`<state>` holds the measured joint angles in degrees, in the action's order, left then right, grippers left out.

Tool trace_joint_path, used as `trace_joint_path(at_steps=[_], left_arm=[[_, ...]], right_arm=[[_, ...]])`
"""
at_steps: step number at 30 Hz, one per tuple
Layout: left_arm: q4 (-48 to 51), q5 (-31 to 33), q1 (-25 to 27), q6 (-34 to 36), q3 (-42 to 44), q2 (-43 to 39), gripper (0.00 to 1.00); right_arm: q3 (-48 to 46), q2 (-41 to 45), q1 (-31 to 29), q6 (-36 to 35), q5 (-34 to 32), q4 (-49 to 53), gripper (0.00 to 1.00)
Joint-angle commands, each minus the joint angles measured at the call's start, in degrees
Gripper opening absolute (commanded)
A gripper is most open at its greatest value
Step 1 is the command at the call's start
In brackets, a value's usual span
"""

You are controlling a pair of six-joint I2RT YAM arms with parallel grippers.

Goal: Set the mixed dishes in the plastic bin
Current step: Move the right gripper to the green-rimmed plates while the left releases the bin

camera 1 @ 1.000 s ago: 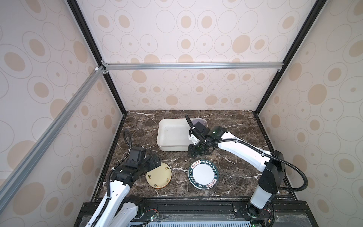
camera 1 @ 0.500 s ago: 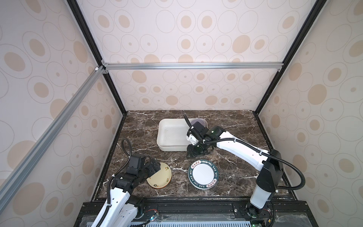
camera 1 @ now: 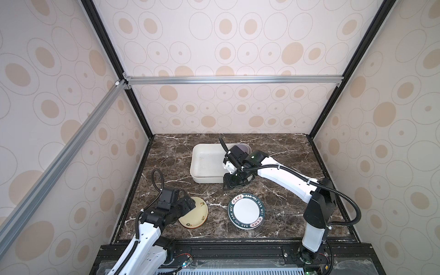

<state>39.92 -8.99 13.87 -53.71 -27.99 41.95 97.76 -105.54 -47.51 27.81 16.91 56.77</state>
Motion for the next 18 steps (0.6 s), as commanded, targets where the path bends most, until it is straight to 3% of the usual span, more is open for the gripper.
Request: trace_joint_path(at_steps=[1,8,18], left_arm=[[0.48,3.44,-0.33,-0.16,-0.62,0.74,0.95],[2.17,7.39,-0.36,-2.68,-0.91,1.01,0.96],[2.72,6.79,-0.02,-2.54,-2.59,2.30,0.95]], right_arm=[[-0.44,0.76,0.02,0.14,-0.64,1.18,0.45],[-0.99,0.68,0.07,-0.98,-0.39,0.98,0.46],[-4.64,3.93,2.20,-2.24,-1.16,2.00,0.46]])
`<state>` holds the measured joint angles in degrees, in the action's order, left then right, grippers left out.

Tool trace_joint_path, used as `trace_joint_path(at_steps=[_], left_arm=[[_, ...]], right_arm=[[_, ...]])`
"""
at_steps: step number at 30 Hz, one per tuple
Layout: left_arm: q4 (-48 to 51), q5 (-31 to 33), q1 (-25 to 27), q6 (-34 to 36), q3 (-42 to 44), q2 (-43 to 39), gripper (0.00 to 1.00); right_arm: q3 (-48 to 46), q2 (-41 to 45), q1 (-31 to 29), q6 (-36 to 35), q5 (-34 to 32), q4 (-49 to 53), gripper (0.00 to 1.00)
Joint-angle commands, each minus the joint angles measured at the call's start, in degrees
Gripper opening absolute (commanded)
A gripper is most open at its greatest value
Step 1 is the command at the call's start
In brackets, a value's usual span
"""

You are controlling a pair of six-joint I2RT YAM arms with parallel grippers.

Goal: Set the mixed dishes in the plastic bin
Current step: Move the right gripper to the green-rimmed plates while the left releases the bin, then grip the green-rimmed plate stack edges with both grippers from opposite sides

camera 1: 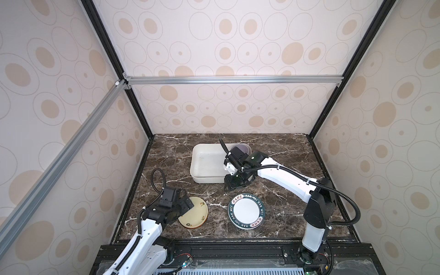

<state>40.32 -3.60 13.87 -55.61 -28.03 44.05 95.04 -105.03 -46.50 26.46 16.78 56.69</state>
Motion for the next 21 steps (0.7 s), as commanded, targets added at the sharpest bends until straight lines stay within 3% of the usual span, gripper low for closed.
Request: trace_joint_path(at_steps=[1,10,15,21], left_arm=[[2.65,1.50,0.17,-0.09,-3.70,0.70,0.94],[-1.39,0.73,8.84,4.94,-19.63,15.48,0.90],[-8.83,-2.40,19.29,9.88,-24.70,26.94,0.89],[-10.78,-5.21,30.84,17.93,-32.05,41.52,0.89]], right_arm=[[-2.87,4.65,1.54,-0.96,-1.81,2.50,0.46],[-19.58,18.69,7.44,2.61,-5.85,4.17,0.47],[-28.91,25.86,10.32,4.97,-7.02,3.36,0.50],[-36.59,31.02,12.48,6.98,-6.59,0.70,0.51]])
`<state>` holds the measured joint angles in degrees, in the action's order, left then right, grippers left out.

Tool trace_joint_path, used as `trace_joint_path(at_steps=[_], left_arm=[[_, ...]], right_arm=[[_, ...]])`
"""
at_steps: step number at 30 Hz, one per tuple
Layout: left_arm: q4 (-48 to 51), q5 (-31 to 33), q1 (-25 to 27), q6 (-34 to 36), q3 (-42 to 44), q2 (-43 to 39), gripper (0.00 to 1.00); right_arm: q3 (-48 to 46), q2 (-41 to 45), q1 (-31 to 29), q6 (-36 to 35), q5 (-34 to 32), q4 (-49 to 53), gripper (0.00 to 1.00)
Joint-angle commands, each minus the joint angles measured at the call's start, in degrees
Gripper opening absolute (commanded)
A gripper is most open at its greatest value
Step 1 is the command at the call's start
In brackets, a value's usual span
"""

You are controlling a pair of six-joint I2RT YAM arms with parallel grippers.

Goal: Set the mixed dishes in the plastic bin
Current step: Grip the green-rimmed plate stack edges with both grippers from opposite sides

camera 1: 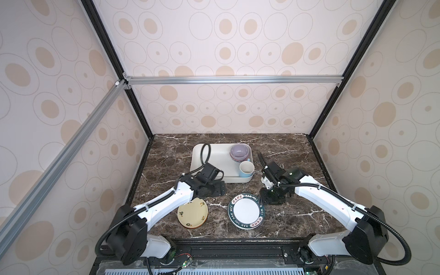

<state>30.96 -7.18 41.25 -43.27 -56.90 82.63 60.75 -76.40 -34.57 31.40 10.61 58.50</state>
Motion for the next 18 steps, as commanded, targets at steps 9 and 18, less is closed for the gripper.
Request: trace_joint_path(at_steps=[9,18], left_arm=[[-7.58,-5.24,5.58,5.27,-0.96,5.96,0.81],[-7.96,-4.83,6.29,3.84,3.10,4.83,0.32]], right_arm=[[-9.68,4.58,2.45,3.90,2.01,-7.38,0.52],[-10.13,4.67,2.88,3.22,2.35,-7.33,0.50]])
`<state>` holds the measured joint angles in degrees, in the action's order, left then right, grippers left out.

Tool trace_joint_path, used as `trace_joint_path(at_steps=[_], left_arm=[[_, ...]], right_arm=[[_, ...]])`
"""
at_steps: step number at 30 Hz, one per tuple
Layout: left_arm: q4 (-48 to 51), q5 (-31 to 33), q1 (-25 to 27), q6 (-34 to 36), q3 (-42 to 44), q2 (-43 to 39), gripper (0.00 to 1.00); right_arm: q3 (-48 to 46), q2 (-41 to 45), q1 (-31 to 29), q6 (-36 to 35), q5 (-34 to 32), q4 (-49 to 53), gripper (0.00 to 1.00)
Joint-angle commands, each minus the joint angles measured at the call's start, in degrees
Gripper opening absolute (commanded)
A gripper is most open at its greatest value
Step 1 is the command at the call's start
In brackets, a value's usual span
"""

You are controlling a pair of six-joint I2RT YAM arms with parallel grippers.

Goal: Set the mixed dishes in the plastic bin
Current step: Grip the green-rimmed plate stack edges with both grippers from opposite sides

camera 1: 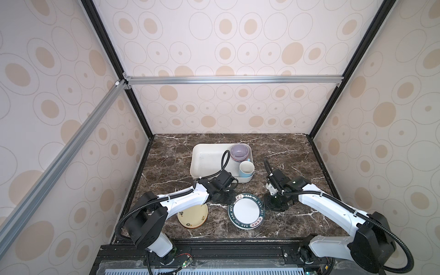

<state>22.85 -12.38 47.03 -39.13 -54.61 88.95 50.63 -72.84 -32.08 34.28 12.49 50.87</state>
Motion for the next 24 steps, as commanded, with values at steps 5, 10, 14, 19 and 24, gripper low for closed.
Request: trace_joint_path(at_steps=[5,10,14,19,24], left_arm=[[0.35,0.33,1.09,-1.04,3.42,-3.80,0.14],[-0.54,-0.05,1.49,-1.82,5.00,-4.84,0.09],[-1.77,-0.87,2.22,-2.17,4.87,-3.63,0.05],[-2.09,-1.15,3.40,-2.25,4.97,-2.11,0.02],[-2.47,-1.67,3.69,-2.44,5.69,-1.24,0.01]], right_arm=[[-0.23,0.52,0.42,0.07,0.75,0.25,0.49],[-0.14,-0.02,0.43,0.26,1.12,-0.35,0.49],[0.11,-0.72,0.43,0.17,1.37,-0.38,0.49],[0.08,-0.90,0.42,-0.10,0.97,0.05,0.49],[-0.12,-1.64,0.49,-0.27,0.86,0.08,0.49]])
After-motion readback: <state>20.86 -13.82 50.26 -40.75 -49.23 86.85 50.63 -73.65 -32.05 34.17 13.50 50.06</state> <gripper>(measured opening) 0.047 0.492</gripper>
